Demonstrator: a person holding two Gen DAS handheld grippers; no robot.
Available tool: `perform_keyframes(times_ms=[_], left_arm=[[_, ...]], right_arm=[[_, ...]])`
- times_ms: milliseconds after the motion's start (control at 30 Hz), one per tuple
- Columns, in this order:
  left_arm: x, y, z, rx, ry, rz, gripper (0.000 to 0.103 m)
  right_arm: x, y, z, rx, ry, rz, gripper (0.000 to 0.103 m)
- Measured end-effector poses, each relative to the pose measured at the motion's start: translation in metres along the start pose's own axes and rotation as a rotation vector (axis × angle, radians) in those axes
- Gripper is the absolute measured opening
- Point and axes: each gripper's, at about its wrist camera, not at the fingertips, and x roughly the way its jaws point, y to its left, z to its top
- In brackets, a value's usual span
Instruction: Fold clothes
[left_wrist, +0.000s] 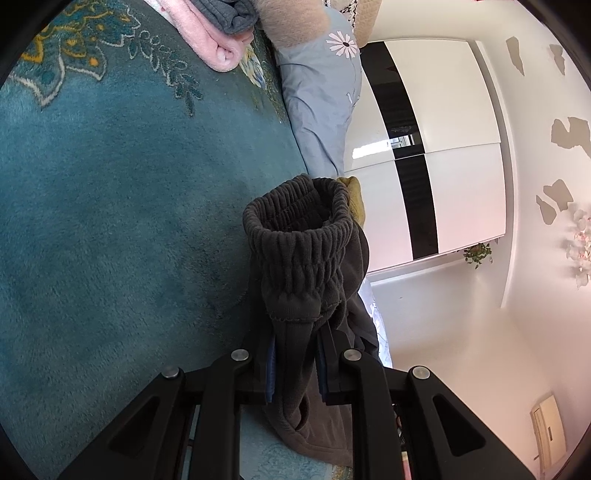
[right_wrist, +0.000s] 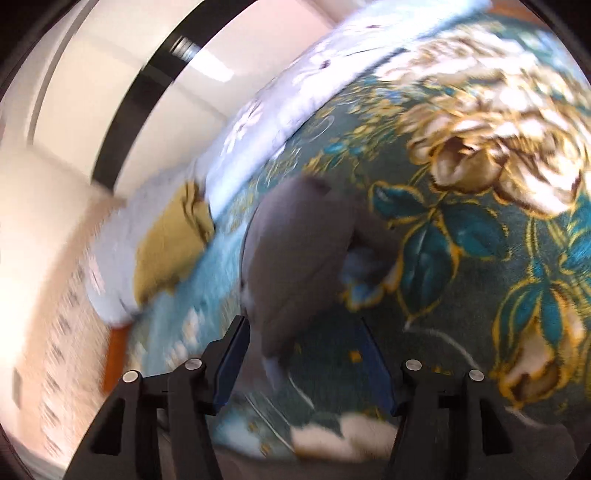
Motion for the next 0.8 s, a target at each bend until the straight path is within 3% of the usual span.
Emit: perform_keyframes(times_ms=[67, 133, 167, 200, 267, 300, 333, 500, 600, 800], left_arm=[[-0.001, 0.001, -0.001, 0.0, 0.0, 0.004, 0.016], [-0.002, 0.0, -0.002, 0.002, -0.002, 0.008, 0.016], [-0.001, -0.001, -0.002, 0.003, -0.002, 0.01, 0.016], [-0.001, -0.001, -0.003, 0.004, -0.002, 0.013, 0.016], [0.0, -0.002, -0.003, 0.006, -0.002, 0.018, 0.016], [0.0, -0.002, -0.003, 0.007, -0.001, 0.019, 0.016], [0.0, -0.002, -0.003, 0.008, -0.001, 0.02, 0.016], [0.0, 0.0, -0.003, -0.003, 0.0, 0.018, 0.016], [0.0, -0.001, -0.004, -0.005, 0.002, 0.011, 0.016], [0.0, 0.0, -0.005, -0.006, 0.004, 0.006, 0.016]], right_arm=[[0.002, -0.01, 0.009, 0.098, -0.033, 0.041, 0.064], [0.002, -0.004, 0.018, 0.118, -0.052, 0.03, 0.063], [0.002, 0.0, 0.022, 0.128, -0.061, 0.024, 0.056], [0.002, 0.003, 0.026, 0.138, -0.071, 0.019, 0.036], [0.002, 0.009, 0.035, 0.158, -0.09, 0.008, 0.008], [0.002, 0.015, 0.038, 0.148, -0.103, -0.002, 0.008], [-0.005, 0.034, 0.039, 0.051, -0.135, -0.028, 0.007], [-0.052, 0.129, 0.005, -0.576, -0.358, -0.124, 0.007], [-0.047, 0.101, 0.01, -0.435, -0.295, -0.169, 0.014], [-0.037, 0.045, 0.019, -0.152, -0.168, -0.253, 0.016]])
